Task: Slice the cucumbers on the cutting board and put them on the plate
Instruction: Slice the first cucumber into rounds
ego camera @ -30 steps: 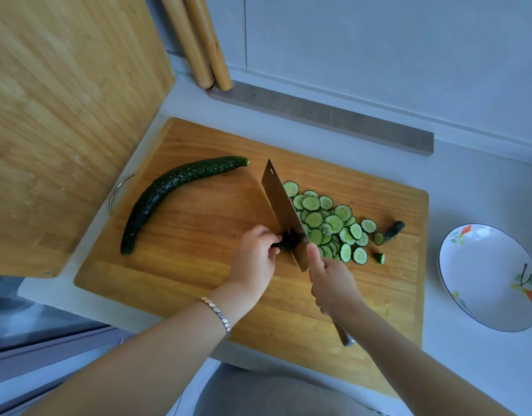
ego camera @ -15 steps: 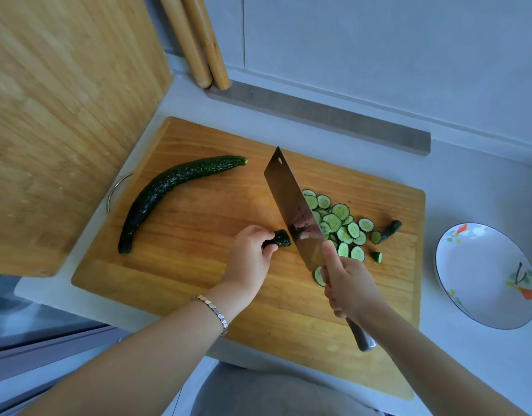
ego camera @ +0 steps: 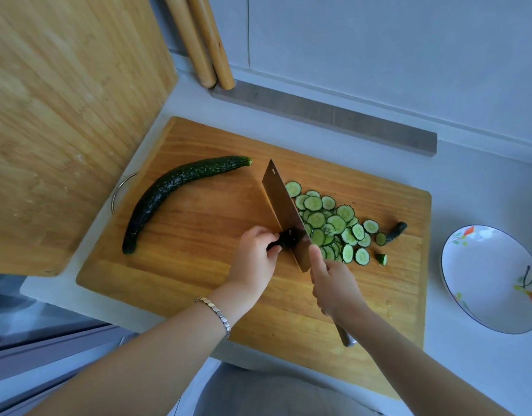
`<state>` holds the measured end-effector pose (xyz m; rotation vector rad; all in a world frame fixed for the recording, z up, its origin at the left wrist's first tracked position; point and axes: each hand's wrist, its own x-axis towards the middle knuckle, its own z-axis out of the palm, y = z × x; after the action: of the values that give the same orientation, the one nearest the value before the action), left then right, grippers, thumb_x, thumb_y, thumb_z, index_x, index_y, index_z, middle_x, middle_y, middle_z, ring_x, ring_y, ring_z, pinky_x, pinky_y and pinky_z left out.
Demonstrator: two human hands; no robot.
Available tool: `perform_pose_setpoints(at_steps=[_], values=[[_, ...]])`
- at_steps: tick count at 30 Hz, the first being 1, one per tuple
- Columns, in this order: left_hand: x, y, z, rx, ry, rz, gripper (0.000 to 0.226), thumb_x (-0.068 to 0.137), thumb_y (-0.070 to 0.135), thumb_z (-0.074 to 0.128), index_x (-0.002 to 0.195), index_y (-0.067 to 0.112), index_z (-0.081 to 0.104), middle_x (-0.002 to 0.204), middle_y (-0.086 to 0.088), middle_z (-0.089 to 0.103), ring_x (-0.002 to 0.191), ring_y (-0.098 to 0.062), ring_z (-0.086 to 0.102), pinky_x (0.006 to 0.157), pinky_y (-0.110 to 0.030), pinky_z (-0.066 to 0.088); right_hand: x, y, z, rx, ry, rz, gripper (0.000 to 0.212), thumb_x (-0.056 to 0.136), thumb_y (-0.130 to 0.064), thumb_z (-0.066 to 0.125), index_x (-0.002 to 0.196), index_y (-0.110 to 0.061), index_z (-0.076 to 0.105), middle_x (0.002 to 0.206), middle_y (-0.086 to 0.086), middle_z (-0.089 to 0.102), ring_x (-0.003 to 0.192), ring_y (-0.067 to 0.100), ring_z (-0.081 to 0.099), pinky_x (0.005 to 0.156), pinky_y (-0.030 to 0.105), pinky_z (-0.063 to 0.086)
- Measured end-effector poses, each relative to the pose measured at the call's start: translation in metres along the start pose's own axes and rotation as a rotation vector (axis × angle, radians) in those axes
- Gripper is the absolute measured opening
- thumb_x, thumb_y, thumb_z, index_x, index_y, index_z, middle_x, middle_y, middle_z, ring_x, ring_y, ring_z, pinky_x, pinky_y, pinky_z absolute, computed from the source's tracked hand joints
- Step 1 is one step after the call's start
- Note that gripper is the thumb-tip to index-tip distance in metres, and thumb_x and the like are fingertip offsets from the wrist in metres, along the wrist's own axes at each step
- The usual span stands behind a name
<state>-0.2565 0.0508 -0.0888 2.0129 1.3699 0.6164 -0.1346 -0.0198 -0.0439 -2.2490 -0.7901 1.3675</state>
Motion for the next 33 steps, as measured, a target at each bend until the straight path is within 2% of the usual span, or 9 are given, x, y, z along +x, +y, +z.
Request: perform_pose_setpoints(at_steps=[5,13,15,19,26,30,33], values=[[0.000,-0.002,-0.003,-0.027,-0.007,0.013,0.025,0.078,-0.003,0.068,0.102,0.001,0.069,0.101,-0.010,0.063,0.093,-0.023,0.060,0.083,-0.020,0.044,-0.004,-0.001,-0.011,0.193,-0.012,0.083,0.056,0.093,-0.059,0.031,0.062,-0.012,0.037,0.046,-0.002,0.031,0.036,0.013,0.028,0.040,0.020,0.027],[0.002,0.002,0.002,-0.064,-0.007,-0.031,0.021,0.076,-0.003,0.070,0.097,0.002,0.069,0.096,-0.007,0.064,0.087,-0.021,0.061,0.078,-0.026,0.050,-0.020,-0.005,-0.026,0.181,-0.026,0.028,0.054,0.092,-0.058,0.034,0.059,-0.015,0.033,0.038,-0.009,0.029,0.033,0.010,0.024,0.039,0.018,0.023],[0.002,0.002,0.002,-0.062,-0.007,-0.030,0.021,0.076,-0.003,0.070,0.097,0.001,0.069,0.096,-0.008,0.064,0.087,-0.022,0.061,0.078,-0.029,0.051,-0.018,-0.005,-0.025,0.132,-0.026,0.009,0.054,0.091,-0.059,0.034,0.060,-0.015,0.031,0.040,-0.007,0.030,0.035,0.011,0.025,0.041,0.019,0.024],[0.002,0.003,0.002,-0.059,-0.012,-0.026,0.021,0.079,-0.002,0.067,0.099,0.001,0.069,0.098,-0.008,0.064,0.089,-0.023,0.061,0.081,-0.030,0.051,-0.013,-0.002,-0.018,0.021,0.001,-0.045,0.055,0.089,-0.063,0.031,0.067,-0.014,0.035,0.054,0.003,0.032,0.050,0.017,0.029,0.055,0.031,0.027],[0.002,0.003,0.000,-0.040,-0.012,-0.003,0.018,0.076,-0.004,0.069,0.093,0.002,0.070,0.094,-0.008,0.066,0.087,-0.023,0.062,0.078,-0.032,0.052,0.003,-0.003,-0.001,-0.017,0.015,-0.010,0.056,0.090,-0.064,0.029,0.068,-0.012,0.037,0.058,0.007,0.034,0.054,0.020,0.031,0.057,0.032,0.030],[0.002,0.002,-0.002,-0.051,0.012,-0.032,0.019,0.074,0.000,0.073,0.092,0.001,0.070,0.093,-0.010,0.067,0.086,-0.025,0.063,0.078,-0.033,0.052,0.004,-0.006,-0.005,0.145,-0.006,0.075,0.057,0.092,-0.062,0.030,0.063,-0.013,0.037,0.050,0.002,0.034,0.041,0.017,0.030,0.043,0.023,0.030],[0.001,0.001,-0.002,-0.053,0.003,-0.046,0.020,0.076,0.003,0.072,0.096,0.003,0.070,0.097,-0.009,0.066,0.091,-0.022,0.061,0.081,-0.028,0.050,-0.002,-0.007,-0.016,0.247,-0.030,0.126,0.057,0.093,-0.060,0.031,0.060,-0.014,0.035,0.047,-0.001,0.030,0.039,0.015,0.027,0.042,0.021,0.026]])
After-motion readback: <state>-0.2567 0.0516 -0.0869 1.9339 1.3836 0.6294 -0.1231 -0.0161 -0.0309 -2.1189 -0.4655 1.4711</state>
